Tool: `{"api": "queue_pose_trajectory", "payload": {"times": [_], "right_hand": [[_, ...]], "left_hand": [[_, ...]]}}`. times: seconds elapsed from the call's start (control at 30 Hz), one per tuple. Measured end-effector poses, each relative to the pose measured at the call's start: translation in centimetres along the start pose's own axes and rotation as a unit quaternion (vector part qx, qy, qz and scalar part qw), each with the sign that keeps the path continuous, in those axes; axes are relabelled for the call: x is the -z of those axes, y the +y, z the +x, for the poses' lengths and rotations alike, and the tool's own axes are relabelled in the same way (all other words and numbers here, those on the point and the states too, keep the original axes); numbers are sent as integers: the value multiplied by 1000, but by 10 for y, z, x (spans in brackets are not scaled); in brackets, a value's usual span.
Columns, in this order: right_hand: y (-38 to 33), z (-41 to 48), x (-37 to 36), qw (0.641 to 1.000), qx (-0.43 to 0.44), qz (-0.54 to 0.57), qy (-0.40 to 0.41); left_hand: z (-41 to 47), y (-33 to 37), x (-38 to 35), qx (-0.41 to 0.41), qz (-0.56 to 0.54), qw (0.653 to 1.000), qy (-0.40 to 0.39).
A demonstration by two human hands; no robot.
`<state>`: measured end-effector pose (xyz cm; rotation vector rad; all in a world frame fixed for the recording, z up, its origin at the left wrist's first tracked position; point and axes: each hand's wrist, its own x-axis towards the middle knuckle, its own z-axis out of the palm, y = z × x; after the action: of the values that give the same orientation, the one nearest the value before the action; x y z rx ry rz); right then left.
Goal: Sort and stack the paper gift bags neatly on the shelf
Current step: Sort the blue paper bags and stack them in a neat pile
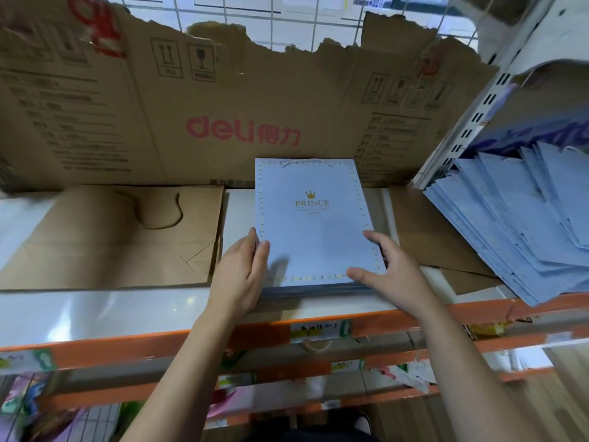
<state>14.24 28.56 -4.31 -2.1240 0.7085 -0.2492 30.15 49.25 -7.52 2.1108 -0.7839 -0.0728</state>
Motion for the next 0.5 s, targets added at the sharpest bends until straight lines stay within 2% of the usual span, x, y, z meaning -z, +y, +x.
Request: {"api": "queue_pose_trajectory", "payload": {"times": [0.27,0.4,0.5], "right_hand": [[-2,15,-7,999,1,-17,28],[1,13,12,996,13,-16,87],[6,7,39,987,43,-23,153]], "left_hand": [[14,3,-2,-2,28,1000,-15],[25,28,-2,-60,51,996,27],[40,53,-19,-114,66,991,22]]}}
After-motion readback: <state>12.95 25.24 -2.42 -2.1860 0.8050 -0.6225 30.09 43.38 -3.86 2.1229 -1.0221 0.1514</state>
